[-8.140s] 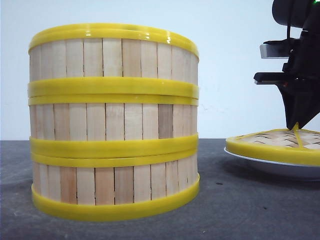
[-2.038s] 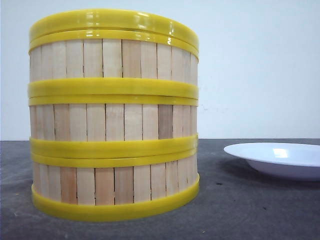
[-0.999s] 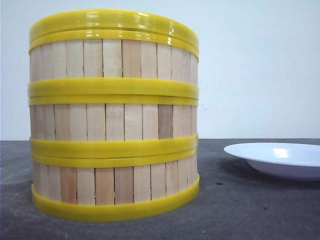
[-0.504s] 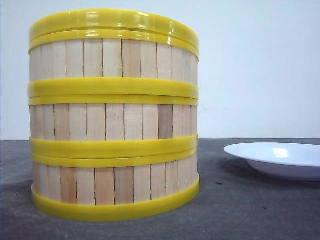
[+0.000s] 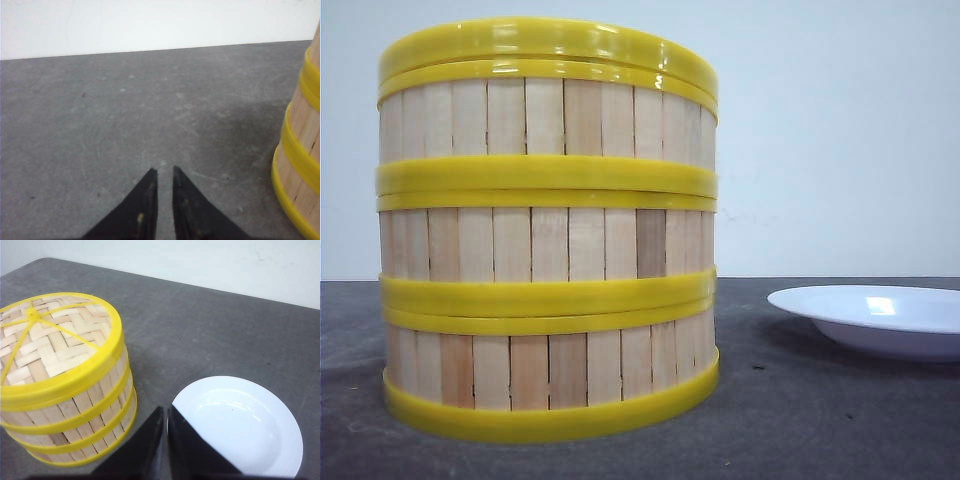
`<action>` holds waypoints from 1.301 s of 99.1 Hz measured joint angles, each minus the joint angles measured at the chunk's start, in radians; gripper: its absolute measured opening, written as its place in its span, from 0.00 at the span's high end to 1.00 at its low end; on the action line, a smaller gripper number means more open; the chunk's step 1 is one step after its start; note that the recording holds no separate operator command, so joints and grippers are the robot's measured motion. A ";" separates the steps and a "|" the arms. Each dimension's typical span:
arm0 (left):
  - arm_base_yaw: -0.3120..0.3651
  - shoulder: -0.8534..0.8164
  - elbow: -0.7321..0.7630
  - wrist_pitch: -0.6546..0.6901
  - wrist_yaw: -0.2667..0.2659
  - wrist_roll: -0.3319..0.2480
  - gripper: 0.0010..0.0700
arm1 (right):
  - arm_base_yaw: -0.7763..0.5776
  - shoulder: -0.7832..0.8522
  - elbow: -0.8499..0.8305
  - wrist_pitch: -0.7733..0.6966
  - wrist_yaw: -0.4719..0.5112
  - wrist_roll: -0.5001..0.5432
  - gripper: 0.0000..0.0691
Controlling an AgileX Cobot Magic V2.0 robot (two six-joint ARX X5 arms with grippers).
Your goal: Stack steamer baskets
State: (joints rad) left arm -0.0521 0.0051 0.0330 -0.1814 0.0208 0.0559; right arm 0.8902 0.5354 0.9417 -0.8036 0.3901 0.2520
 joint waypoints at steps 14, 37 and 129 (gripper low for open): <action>0.000 0.000 0.000 -0.001 -0.005 0.000 0.97 | 0.000 0.000 0.000 0.000 0.000 0.000 0.99; 0.000 0.000 0.000 -0.001 -0.007 0.000 0.97 | 0.000 0.000 0.000 0.000 0.000 0.000 0.99; 0.000 0.000 0.000 -0.001 -0.007 0.000 0.97 | -0.017 -0.001 0.000 0.020 0.005 -0.017 0.99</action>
State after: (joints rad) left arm -0.0521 0.0051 0.0330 -0.1822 0.0135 0.0555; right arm 0.8730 0.5343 0.9417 -0.7834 0.3954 0.2348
